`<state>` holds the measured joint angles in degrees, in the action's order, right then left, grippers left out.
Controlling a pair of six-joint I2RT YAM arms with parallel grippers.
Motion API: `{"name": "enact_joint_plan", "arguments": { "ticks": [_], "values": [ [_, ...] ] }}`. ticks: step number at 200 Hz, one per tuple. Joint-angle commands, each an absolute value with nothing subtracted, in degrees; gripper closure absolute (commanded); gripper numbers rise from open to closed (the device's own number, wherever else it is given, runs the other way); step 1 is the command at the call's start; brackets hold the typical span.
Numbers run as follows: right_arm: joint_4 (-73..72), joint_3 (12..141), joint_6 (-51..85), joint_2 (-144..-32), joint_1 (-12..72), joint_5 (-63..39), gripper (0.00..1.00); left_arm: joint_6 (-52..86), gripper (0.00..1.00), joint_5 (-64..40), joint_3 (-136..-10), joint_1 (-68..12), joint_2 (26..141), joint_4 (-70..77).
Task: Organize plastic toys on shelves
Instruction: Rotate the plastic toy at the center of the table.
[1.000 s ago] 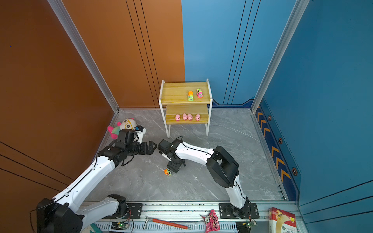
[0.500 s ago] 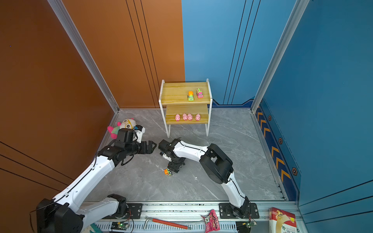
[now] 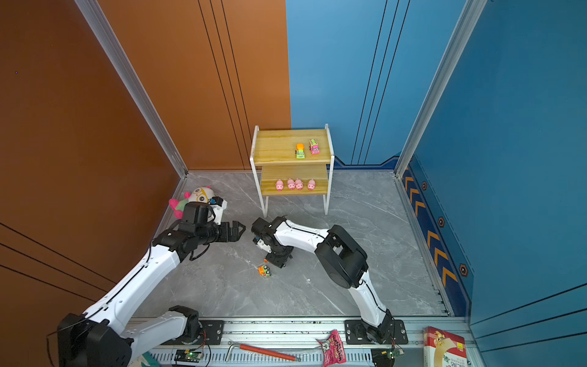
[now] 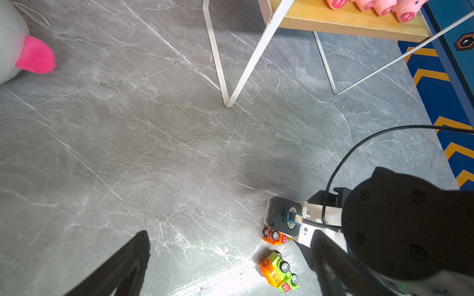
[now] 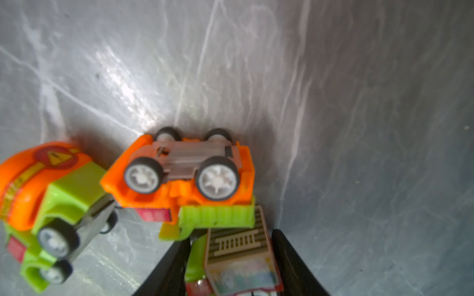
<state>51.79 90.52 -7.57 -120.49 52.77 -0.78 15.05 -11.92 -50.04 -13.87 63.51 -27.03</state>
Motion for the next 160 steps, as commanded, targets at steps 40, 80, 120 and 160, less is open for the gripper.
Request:
{"name": "enact_joint_plan", "arguments": {
  "ticks": [40,80,120,160],
  "values": [
    [41.05,79.60,-1.57,-107.32,49.21,-1.60,0.56,15.73,0.02,-13.38,-50.98,-13.16,63.56,-26.98],
    [22.94,65.25,7.85,-97.17,45.59,-2.64,0.55,15.73,0.02,-13.43,-51.01,-13.12,63.39,-26.89],
    [-3.70,48.21,19.55,-89.54,42.39,0.76,0.55,15.75,0.02,-13.55,-50.94,-13.09,63.28,-26.72],
    [-22.23,40.16,24.61,-90.53,41.85,8.83,0.55,15.91,0.02,-13.66,-50.81,-13.05,63.20,-26.48]
  ]
}}
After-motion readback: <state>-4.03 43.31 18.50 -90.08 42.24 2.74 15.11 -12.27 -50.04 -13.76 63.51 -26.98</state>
